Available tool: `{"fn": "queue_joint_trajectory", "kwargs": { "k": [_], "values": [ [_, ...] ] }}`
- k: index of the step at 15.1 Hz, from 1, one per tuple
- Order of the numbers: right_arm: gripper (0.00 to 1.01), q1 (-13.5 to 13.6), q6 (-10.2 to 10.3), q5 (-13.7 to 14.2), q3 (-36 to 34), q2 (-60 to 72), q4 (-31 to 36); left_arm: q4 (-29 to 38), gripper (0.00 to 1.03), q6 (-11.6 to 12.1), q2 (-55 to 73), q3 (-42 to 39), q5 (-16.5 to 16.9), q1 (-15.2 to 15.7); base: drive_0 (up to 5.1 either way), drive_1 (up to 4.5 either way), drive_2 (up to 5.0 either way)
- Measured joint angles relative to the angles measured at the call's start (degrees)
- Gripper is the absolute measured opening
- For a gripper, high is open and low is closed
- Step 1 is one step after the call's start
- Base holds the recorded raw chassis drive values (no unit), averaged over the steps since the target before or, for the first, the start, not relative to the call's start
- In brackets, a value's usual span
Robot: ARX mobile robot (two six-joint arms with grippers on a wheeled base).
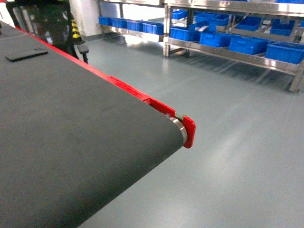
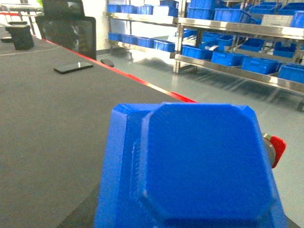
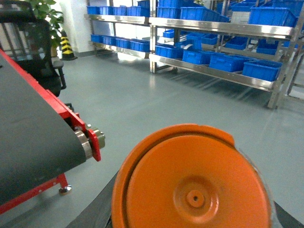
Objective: Sort blue parts and orange caps into right shelf containers
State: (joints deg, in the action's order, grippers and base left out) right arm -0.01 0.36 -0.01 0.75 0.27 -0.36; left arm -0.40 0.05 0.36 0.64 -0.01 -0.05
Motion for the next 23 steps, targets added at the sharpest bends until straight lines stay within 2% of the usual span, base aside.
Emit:
{"fn": "queue_joint_trajectory", "kwargs": {
  "k": [23],
  "values": [
    [0.44,0.0,0.0,0.0,0.0,0.0,0.02,0.0,0.42,0.0,0.0,0.0,0.0,0.0,-1.6,-1.62,-1.6]
  ]
}}
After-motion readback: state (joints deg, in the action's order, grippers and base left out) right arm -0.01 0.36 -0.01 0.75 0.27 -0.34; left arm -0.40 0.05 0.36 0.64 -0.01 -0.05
